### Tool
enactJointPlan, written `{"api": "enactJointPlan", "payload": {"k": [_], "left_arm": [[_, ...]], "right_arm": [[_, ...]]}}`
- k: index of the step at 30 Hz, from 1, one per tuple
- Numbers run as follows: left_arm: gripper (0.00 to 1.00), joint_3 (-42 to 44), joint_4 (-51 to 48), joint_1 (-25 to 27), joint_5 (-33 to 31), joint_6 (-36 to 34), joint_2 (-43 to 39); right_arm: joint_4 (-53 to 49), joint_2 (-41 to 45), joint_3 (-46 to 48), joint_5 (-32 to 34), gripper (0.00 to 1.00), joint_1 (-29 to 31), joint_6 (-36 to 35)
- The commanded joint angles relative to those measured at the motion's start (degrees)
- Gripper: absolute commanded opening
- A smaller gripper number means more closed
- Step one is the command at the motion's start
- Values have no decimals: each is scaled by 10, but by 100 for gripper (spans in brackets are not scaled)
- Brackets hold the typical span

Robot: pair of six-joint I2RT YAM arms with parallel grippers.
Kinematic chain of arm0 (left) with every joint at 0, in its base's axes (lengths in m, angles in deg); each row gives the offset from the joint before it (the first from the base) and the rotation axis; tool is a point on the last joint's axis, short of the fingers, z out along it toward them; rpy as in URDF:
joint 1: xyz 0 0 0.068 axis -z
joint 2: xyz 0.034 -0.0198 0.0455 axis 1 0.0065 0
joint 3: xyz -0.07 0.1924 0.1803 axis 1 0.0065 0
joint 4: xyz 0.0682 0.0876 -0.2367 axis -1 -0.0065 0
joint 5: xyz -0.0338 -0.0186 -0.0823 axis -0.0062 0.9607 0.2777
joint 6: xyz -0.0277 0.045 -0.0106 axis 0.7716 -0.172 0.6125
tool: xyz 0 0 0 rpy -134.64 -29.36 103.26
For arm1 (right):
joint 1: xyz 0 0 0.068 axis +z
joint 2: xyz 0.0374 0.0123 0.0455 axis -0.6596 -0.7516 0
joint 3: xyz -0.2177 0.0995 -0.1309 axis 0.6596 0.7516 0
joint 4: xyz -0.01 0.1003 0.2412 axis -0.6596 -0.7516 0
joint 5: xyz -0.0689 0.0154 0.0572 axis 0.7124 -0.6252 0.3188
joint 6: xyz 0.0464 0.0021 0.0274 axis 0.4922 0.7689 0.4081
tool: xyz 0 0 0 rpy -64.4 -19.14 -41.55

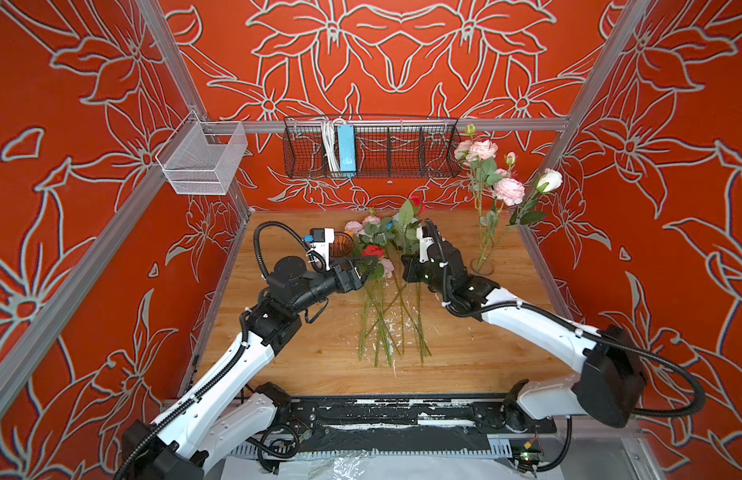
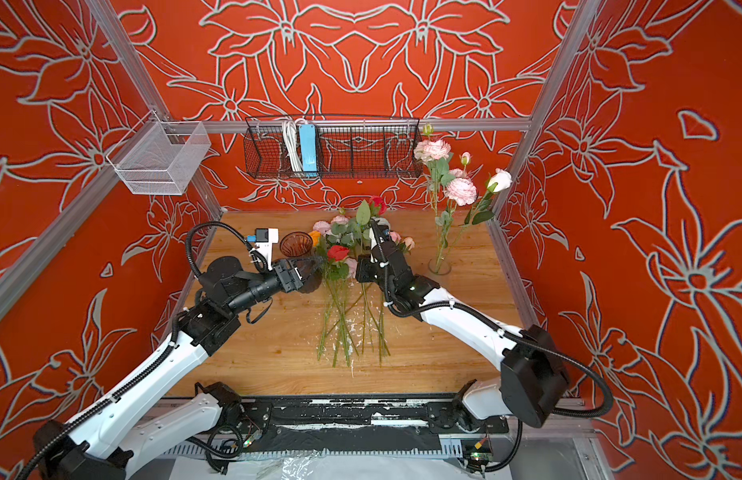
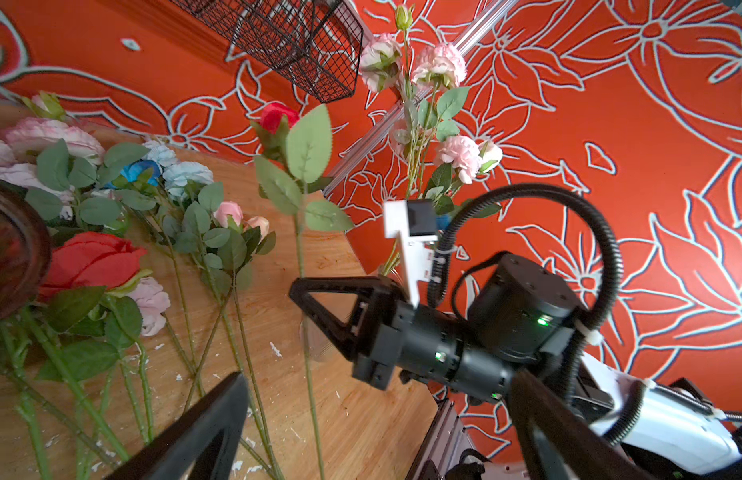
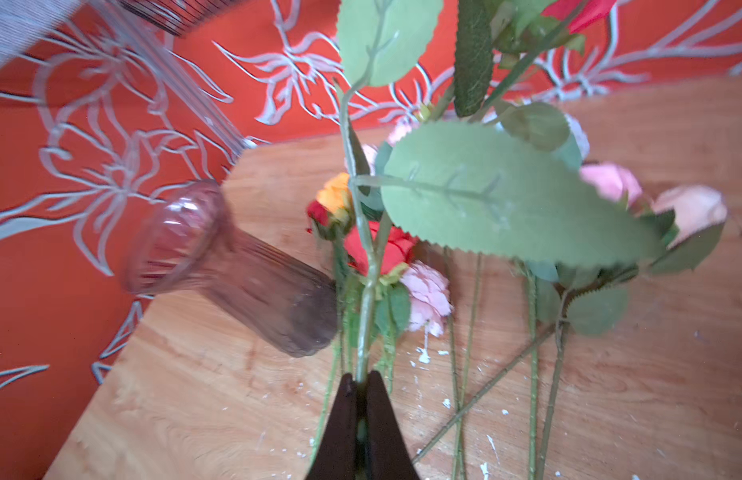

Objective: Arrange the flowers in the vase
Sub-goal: 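Lift the red rose high out of the bunch with the right gripper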

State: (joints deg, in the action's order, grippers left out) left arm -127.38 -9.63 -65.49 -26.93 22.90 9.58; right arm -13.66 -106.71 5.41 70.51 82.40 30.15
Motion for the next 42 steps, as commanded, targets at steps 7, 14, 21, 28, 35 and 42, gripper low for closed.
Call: {"api": "enactJointPlan", "payload": {"k": [7, 14, 21, 28, 35, 42], "left_arm": [[98, 8, 37, -42, -11, -15, -47], [98, 14, 43, -66, -20, -13, -51], [98, 16, 63, -82, 7, 10, -44], [98, 17, 68, -82, 15, 18, -44], [98, 18, 74, -82, 20, 27, -47], [98, 19, 78, -82, 24, 33, -47]], "right_arm": [[34, 141, 64, 76, 0, 31, -167], [93, 196, 43, 134, 0, 32, -281], [124, 217, -10, 165, 0, 32, -397], [178, 239, -36, 185, 0, 31, -445], [252, 213, -74, 226, 0, 19, -546], [271, 191, -63, 178, 0, -118, -436]]}}
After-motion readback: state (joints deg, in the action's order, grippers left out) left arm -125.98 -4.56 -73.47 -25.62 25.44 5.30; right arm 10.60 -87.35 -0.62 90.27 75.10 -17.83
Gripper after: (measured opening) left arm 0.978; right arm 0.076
